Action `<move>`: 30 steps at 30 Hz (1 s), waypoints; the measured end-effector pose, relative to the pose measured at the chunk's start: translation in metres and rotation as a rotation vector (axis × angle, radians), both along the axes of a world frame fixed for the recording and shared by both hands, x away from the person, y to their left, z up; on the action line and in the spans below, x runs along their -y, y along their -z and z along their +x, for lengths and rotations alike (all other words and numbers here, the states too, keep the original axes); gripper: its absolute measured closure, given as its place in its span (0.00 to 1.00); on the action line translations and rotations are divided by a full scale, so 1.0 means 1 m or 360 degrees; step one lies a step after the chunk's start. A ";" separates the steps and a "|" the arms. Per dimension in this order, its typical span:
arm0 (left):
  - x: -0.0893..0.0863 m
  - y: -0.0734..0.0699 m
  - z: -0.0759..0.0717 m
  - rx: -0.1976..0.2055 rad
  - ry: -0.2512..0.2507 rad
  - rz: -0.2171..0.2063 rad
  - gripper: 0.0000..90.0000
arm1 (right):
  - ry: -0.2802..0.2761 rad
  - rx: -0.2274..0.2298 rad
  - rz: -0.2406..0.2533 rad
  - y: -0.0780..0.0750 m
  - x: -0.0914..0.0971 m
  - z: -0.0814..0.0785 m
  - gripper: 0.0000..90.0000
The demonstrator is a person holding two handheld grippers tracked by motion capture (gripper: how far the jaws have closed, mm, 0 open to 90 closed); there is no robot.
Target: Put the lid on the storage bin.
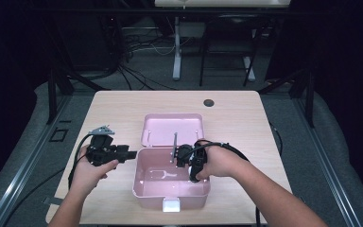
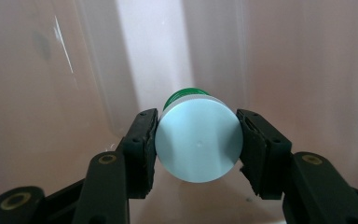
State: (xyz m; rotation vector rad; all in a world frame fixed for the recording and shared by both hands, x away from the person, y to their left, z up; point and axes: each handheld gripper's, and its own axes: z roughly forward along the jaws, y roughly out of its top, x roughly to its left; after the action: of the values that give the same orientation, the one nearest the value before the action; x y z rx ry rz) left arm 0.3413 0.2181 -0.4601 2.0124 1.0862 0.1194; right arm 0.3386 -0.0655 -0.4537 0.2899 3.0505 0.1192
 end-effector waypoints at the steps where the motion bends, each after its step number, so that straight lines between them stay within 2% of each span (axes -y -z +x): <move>1: 0.000 0.000 0.000 0.0002 0.0005 0.0001 0.56 | -0.0002 0.0005 -0.0014 0.000 0.000 0.000 0.56; 6: 0.003 0.001 0.000 0.0008 0.0010 0.0012 0.56 | -0.0002 0.0003 0.0008 0.005 -0.002 0.002 0.56; 19: 0.001 0.002 0.001 0.0002 0.0001 0.0005 0.55 | -0.0042 0.0024 -0.0033 0.018 -0.007 0.004 0.56; 26: -0.002 0.002 0.002 0.0000 -0.0005 0.0005 0.55 | -0.0084 0.0034 -0.0090 0.024 -0.008 0.004 0.56; 30: -0.003 0.002 0.002 0.0003 -0.0009 0.0004 0.55 | -0.0089 0.0037 -0.0084 0.026 -0.009 0.004 0.56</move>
State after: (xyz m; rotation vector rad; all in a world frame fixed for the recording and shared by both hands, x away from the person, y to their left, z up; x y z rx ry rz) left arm 0.3437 0.2213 -0.4618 2.0110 1.0912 0.1261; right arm 0.3430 -0.0569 -0.4796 0.1982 3.0336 0.0444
